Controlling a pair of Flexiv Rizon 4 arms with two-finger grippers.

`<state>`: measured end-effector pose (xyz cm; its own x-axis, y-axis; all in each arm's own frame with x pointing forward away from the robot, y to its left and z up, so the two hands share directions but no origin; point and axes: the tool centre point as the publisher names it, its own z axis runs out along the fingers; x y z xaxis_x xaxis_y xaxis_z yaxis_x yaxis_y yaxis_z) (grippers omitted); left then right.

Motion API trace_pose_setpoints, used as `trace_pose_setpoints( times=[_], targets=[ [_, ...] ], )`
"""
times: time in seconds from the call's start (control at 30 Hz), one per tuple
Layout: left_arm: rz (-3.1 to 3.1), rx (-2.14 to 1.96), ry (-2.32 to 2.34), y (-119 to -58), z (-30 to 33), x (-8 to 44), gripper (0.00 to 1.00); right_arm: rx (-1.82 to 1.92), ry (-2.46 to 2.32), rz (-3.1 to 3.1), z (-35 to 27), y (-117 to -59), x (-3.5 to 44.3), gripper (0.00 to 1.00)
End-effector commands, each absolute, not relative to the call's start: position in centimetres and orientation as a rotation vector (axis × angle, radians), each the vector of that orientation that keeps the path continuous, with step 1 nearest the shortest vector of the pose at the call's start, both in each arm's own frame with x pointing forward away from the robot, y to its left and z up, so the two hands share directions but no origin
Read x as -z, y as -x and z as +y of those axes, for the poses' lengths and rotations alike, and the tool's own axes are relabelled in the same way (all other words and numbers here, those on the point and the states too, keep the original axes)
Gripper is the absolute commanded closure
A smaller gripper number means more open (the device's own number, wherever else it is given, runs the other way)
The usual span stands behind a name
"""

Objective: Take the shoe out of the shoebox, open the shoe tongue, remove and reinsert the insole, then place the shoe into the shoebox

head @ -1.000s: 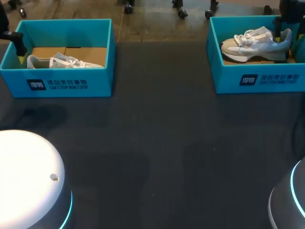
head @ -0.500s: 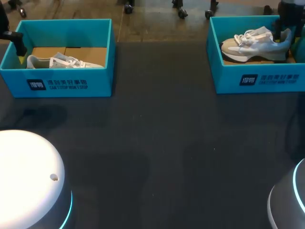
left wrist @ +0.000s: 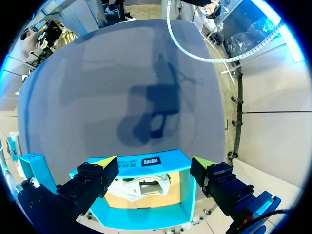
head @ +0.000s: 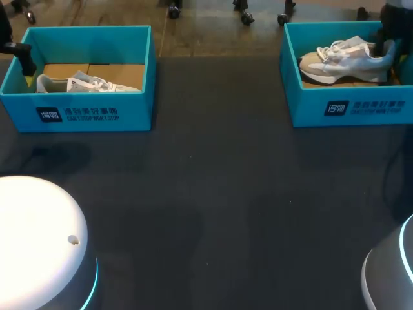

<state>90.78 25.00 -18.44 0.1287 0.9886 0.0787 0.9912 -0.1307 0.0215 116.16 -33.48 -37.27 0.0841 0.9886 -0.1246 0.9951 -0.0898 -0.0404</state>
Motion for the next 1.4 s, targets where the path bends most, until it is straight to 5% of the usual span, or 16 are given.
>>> trace_pose_setpoints(
  times=[0.03,0.27,0.47,0.5,0.57,0.67,0.77,1.4],
  targets=[
    [-2.047,0.119,2.335,-90.7,25.0,18.4,0.00,0.243,-2.300,2.106,-33.4,-117.0,37.5,0.38],
    [-2.047,0.119,2.335,-90.7,25.0,18.4,0.00,0.228,-2.325,2.133,-33.3,-117.3,38.4,0.23],
    [-2.047,0.119,2.335,-90.7,25.0,18.4,0.00,0.224,-2.344,2.145,-33.4,-117.4,39.1,0.22],
    [-2.047,0.119,2.335,-90.7,25.0,18.4,0.00,0.222,-2.345,2.146,-33.4,-117.4,39.2,0.25],
    [-2.047,0.119,2.335,-90.7,25.0,18.4,0.00,0.219,-2.347,2.147,-33.4,-117.4,39.2,0.52],
    [-2.047,0.119,2.335,-90.7,25.0,18.4,0.00,0.215,-2.347,2.149,-33.1,-117.3,39.2,0.68],
    [-2.047,0.119,2.335,-90.7,25.0,18.4,0.00,0.213,-2.350,2.156,-32.8,-117.2,39.5,1.00],
    [-2.047,0.119,2.335,-90.7,25.0,18.4,0.00,0.272,-2.452,1.740,-33.1,-115.7,28.5,1.00]
  ],
)
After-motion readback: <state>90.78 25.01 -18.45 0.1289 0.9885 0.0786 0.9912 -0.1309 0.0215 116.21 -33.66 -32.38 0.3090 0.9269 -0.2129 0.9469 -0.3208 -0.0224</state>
